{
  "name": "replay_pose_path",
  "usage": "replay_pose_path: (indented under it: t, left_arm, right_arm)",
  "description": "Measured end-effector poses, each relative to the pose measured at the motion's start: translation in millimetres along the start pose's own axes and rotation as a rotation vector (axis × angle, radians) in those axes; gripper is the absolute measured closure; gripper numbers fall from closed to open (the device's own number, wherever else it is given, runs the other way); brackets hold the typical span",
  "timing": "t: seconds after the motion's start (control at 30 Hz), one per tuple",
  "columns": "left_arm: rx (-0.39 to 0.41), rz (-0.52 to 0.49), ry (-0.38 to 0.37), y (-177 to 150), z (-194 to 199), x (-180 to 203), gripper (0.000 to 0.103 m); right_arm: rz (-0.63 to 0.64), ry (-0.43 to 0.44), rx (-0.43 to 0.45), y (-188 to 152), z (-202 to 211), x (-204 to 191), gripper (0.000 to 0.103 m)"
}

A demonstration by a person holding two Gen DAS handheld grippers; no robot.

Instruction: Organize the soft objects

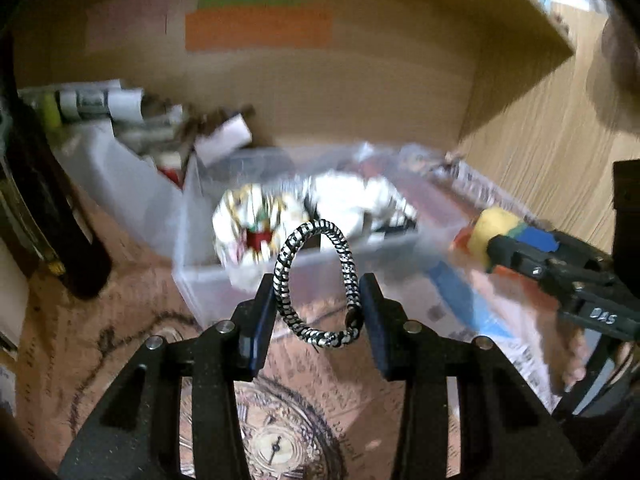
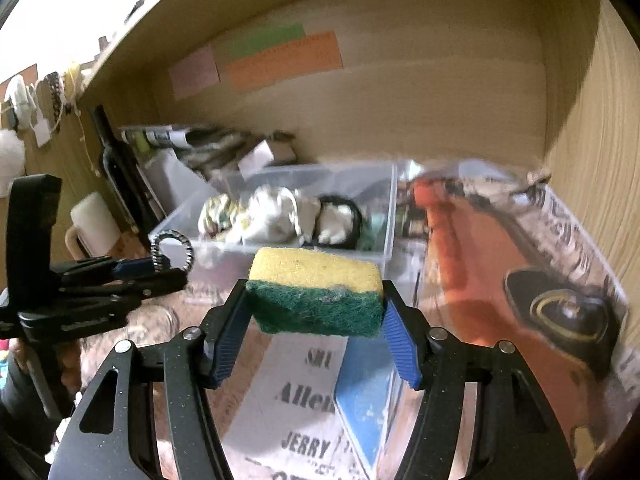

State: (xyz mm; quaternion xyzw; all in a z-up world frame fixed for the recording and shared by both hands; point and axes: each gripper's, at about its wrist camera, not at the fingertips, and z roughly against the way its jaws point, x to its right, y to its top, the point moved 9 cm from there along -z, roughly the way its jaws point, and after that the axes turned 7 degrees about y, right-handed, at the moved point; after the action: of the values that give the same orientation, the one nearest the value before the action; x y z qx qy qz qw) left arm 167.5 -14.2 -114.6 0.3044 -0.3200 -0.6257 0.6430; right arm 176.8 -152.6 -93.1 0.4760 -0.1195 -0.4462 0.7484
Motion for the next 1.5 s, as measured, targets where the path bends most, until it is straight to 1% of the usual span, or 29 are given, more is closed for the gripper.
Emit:
replay_pose_path:
  t: [0.17, 0.3, 0.4, 0.53, 0.67, 0.8, 0.9, 0.97, 1.07, 1.1, 1.13, 1.2, 1.27, 1.33, 1.5]
  left_arm:
    - [0.056, 0.015, -0.005, 26.7, 6.6, -3.6, 0.062]
    - [0.064, 0.024, -0.011, 40.8, -3.5, -2.3, 0.062]
    - [0.041, 0.027, -0.007, 43.7, -19.5, -5.3, 0.062]
    - [0.005, 0.012, 0.031, 38.4, -45.5, -9.9, 0.062]
    - [-0.049, 0.019, 0.023, 31.5, -69.0, -13.1, 0.062]
    - [-0.070, 0.014, 0.005, 27.9, -81.6, -10.5, 0.061]
    - [-0.075, 0.011, 0.004, 26.0, -87.3, -10.8, 0.053]
    - [-0.070, 0.007, 0.001, 25.0, -87.9, -10.1, 0.052]
    - [-0.061, -0.004, -0.013, 24.4, -84.6, -7.2, 0.046]
    - [-0.055, -0.010, -0.008, 24.5, -82.6, -6.3, 0.043]
    - [-0.047, -0.015, 0.003, 25.7, -81.2, -6.5, 0.035]
    - [-0.010, -0.017, 0.033, 28.3, -73.5, -8.1, 0.028]
    - [0.007, -0.012, 0.028, 30.5, -66.1, -8.7, 0.028]
    - [0.028, -0.001, 0.030, 33.5, -57.3, -11.1, 0.028]
    - [0.105, 0.016, 0.054, 43.8, -25.9, -17.3, 0.028]
  right_arm:
    - [0.026, -0.008, 0.044, 24.5, 0.3, -4.4, 0.043]
    - [0.051, -0.017, 0.056, 39.7, -10.0, -6.1, 0.043]
    - [0.056, -0.026, 0.037, 42.2, -25.0, -2.3, 0.043]
    - [0.037, -0.034, -0.009, 34.9, -44.1, 6.7, 0.043]
    - [0.038, -0.036, -0.039, 29.5, -54.0, 11.0, 0.043]
    - [0.040, -0.046, -0.075, 22.3, -65.9, 14.4, 0.043]
    - [0.045, -0.052, -0.095, 17.8, -72.2, 15.3, 0.041]
    - [0.054, -0.061, -0.095, 17.4, -73.2, 15.1, 0.041]
    - [0.065, -0.064, -0.098, 16.8, -74.0, 13.8, 0.038]
    - [0.069, -0.059, -0.100, 16.3, -73.7, 12.5, 0.037]
    - [0.070, -0.058, -0.099, 16.7, -73.5, 11.9, 0.034]
    - [0.076, -0.062, -0.094, 17.1, -71.8, 10.4, 0.031]
    - [0.080, -0.068, -0.083, 18.8, -68.8, 10.2, 0.026]
    - [0.080, -0.074, -0.061, 22.9, -62.4, 9.7, 0.023]
    - [0.062, -0.062, 0.003, 38.2, -38.8, 5.9, 0.023]
